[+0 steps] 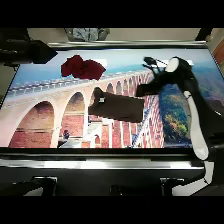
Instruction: Fold the shirts.
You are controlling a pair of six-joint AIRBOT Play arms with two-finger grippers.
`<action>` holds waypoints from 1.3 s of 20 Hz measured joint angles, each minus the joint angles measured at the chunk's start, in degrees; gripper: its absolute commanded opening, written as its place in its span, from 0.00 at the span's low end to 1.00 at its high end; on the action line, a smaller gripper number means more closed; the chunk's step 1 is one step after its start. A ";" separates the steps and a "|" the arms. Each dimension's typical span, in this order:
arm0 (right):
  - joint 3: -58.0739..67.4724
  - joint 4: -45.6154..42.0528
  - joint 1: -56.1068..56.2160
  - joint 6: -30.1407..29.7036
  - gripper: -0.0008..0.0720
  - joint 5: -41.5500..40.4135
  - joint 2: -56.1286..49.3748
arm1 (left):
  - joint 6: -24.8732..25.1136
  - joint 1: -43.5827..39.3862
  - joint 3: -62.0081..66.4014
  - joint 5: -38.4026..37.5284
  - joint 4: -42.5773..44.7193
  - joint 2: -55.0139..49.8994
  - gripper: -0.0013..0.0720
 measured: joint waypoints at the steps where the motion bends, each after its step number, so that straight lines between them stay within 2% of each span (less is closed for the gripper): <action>1: -2.08 -1.70 -1.90 0.02 0.96 2.47 0.42 | 0.02 0.02 -0.46 0.00 0.13 0.00 0.05; 3: -7.74 -0.02 -4.66 -0.33 0.98 1.88 0.90 | 0.11 0.02 -1.53 0.02 0.26 0.00 0.05; 6: -16.46 9.07 -6.51 -2.21 0.97 -5.97 0.39 | 0.20 0.02 -3.15 0.04 0.31 0.00 0.05; 9: -21.00 17.40 -7.30 -3.93 0.89 -11.52 -2.05 | 0.22 0.02 -3.93 0.02 0.76 0.00 0.05; 10: -21.79 21.11 -7.17 -5.20 0.71 -12.39 -3.02 | 0.22 0.02 -4.11 -0.02 1.11 0.00 0.05; 11: -22.38 24.39 -6.78 -6.51 0.24 -13.38 -4.00 | 0.22 0.02 -4.17 -0.04 1.25 -0.02 0.05; 12: -22.82 27.02 -6.38 -7.63 0.08 -14.01 -4.76 | 0.22 0.04 -4.24 0.04 1.36 0.00 0.05; 17: -21.24 39.04 -7.74 -15.34 0.08 -14.19 -3.23 | 0.22 0.04 -4.39 0.00 1.62 -0.02 0.05; 19: -18.01 39.56 -10.60 -16.63 0.08 -13.03 -0.42 | 0.22 0.04 -4.39 0.00 1.66 -0.02 0.05; 21: -13.16 38.45 -15.15 -15.50 0.08 -10.43 3.63 | 0.50 0.04 -4.39 0.02 1.73 -0.07 0.05; 26: -1.75 26.88 -30.38 -8.52 0.08 1.57 11.91 | 1.33 0.04 -4.39 0.02 1.77 -0.39 0.05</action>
